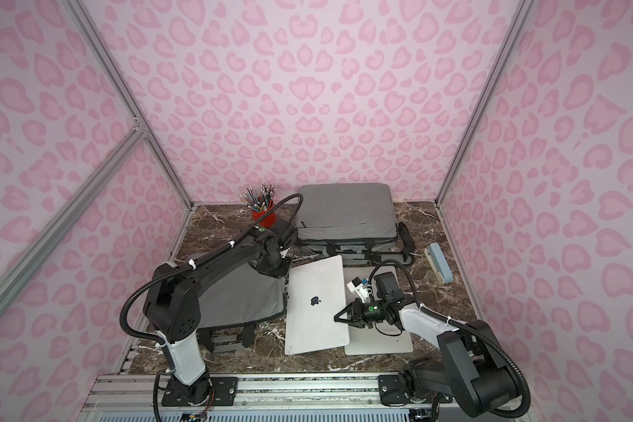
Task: Open the zippered laptop bag and take out the laptop
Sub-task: Place the laptop at the center of the board.
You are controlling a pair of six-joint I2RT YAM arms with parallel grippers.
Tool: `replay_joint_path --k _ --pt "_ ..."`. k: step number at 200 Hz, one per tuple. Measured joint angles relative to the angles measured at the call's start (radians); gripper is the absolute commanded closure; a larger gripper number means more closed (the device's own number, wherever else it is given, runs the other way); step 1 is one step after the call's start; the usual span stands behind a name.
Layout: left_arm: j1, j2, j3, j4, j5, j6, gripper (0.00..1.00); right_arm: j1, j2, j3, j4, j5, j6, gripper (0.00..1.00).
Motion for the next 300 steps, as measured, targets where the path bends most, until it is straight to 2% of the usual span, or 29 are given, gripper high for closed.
replay_joint_path --k 46,62,107,184,300 --pt "0.034 -0.042 0.032 -0.053 0.039 0.037 0.98 0.057 0.037 -0.011 0.131 0.005 0.092 0.95" --pt "0.039 -0.048 0.034 -0.059 0.048 0.042 0.98 0.067 0.047 -0.012 0.162 0.011 0.115 0.88" --pt "0.042 -0.051 0.034 -0.074 0.076 0.052 0.98 0.093 0.069 -0.017 0.201 0.048 0.152 0.78" --pt "0.047 -0.048 0.033 -0.072 0.107 0.062 0.98 0.115 0.103 -0.013 0.183 0.137 0.157 0.62" --pt "0.048 -0.04 0.024 -0.066 0.129 0.069 0.98 0.207 0.16 0.092 -0.011 0.293 0.047 0.5"
